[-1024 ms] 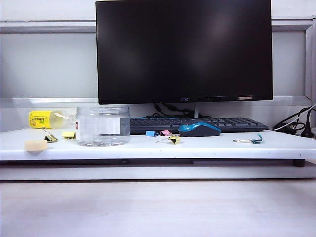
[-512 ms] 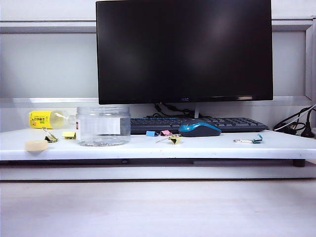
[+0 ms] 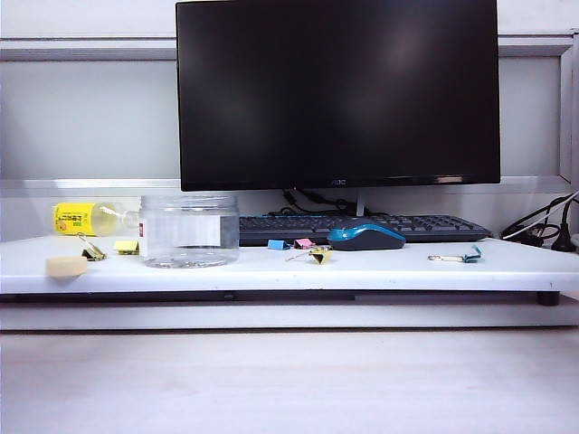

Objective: Take the clips out of the round transparent plastic box and place them on the table.

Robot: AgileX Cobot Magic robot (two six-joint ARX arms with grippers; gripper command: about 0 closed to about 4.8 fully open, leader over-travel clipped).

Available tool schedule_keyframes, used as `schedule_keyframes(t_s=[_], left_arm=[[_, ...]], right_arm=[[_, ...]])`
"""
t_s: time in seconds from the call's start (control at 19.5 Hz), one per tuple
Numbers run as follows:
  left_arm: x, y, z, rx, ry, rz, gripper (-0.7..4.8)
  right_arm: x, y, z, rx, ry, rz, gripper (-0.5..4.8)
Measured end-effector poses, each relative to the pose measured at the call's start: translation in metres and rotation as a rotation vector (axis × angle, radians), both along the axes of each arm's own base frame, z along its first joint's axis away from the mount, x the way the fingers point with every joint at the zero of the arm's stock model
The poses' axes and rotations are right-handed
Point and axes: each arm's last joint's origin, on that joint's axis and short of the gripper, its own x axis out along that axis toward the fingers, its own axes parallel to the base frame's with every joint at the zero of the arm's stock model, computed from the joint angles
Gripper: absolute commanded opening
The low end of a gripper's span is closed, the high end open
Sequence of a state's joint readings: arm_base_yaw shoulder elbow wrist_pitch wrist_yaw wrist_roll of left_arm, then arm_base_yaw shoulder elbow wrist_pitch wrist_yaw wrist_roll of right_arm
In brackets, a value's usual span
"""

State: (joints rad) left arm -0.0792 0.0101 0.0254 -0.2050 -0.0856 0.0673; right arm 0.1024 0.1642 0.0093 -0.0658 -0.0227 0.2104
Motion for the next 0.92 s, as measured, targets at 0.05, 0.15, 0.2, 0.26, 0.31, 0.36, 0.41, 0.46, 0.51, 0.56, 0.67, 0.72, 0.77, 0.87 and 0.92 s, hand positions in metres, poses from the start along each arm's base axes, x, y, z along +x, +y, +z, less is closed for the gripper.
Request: schedule_keyframes(t_s=[0.05, 0.15, 0.2, 0.26, 0.31, 0.36, 0.41, 0.46, 0.51, 0.56, 0.67, 0.72, 0.77, 0.87, 0.92], left_arm=[[0.0000, 0.0004, 0.0000, 0.000, 0.000, 0.005, -0.05], [0.0000, 0.0004, 0.0000, 0.000, 0.000, 0.004, -0.05], [0.0000, 0.0004, 0.0000, 0.000, 0.000, 0.004, -0.05], [0.0000, 0.0004, 0.0000, 0.000, 0.000, 0.004, -0.05], [0.0000, 0.0004, 0.0000, 0.000, 0.000, 0.004, -0.05], [0.0000, 0.0004, -0.0001, 0.000, 0.000, 0.004, -0.05], [0.0000, 0.0004, -0.0001, 0.000, 0.000, 0.004, -0.05], [0.0000, 0.0004, 0.0000, 0.000, 0.000, 0.004, -0.05], [0.0000, 0.0004, 0.0000, 0.000, 0.000, 0.004, -0.05], [0.0000, 0.0004, 0.0000, 0.000, 0.000, 0.004, -0.05], [0.0000, 0.0004, 0.0000, 0.000, 0.000, 0.004, -0.05], [0.0000, 0.0004, -0.0001, 0.000, 0.000, 0.004, -0.05], [0.0000, 0.0004, -0.0001, 0.000, 0.000, 0.004, -0.05], [0.0000, 0.0004, -0.0001, 0.000, 0.000, 0.004, -0.05], [0.0000, 0.0004, 0.0000, 0.000, 0.000, 0.004, -0.05]], right_arm=[[-0.0009, -0.0005, 0.0017, 0.002, -0.020, -0.003, 0.00], [-0.0026, -0.0013, 0.0052, 0.006, -0.062, -0.011, 0.00], [-0.0033, -0.0014, 0.0062, 0.007, -0.073, -0.010, 0.00], [-0.0038, -0.0014, 0.0070, 0.008, -0.083, -0.010, 0.00], [-0.0040, -0.0014, 0.0074, 0.009, -0.088, -0.010, 0.00], [-0.0042, -0.0015, 0.0077, 0.009, -0.092, -0.010, 0.00], [-0.0043, -0.0014, 0.0078, 0.009, -0.093, -0.010, 0.00], [-0.0043, -0.0014, 0.0078, 0.009, -0.093, -0.010, 0.00], [-0.0043, -0.0015, 0.0078, 0.009, -0.093, -0.010, 0.00], [-0.0043, -0.0014, 0.0078, 0.009, -0.093, -0.010, 0.00], [-0.0043, -0.0014, 0.0078, 0.009, -0.093, -0.010, 0.00], [-0.0043, -0.0014, 0.0078, 0.009, -0.093, -0.010, 0.00], [-0.0043, -0.0015, 0.0078, 0.009, -0.094, -0.010, 0.00], [-0.0043, -0.0015, 0.0078, 0.009, -0.094, -0.010, 0.00], [-0.0043, -0.0015, 0.0078, 0.009, -0.094, -0.010, 0.00]])
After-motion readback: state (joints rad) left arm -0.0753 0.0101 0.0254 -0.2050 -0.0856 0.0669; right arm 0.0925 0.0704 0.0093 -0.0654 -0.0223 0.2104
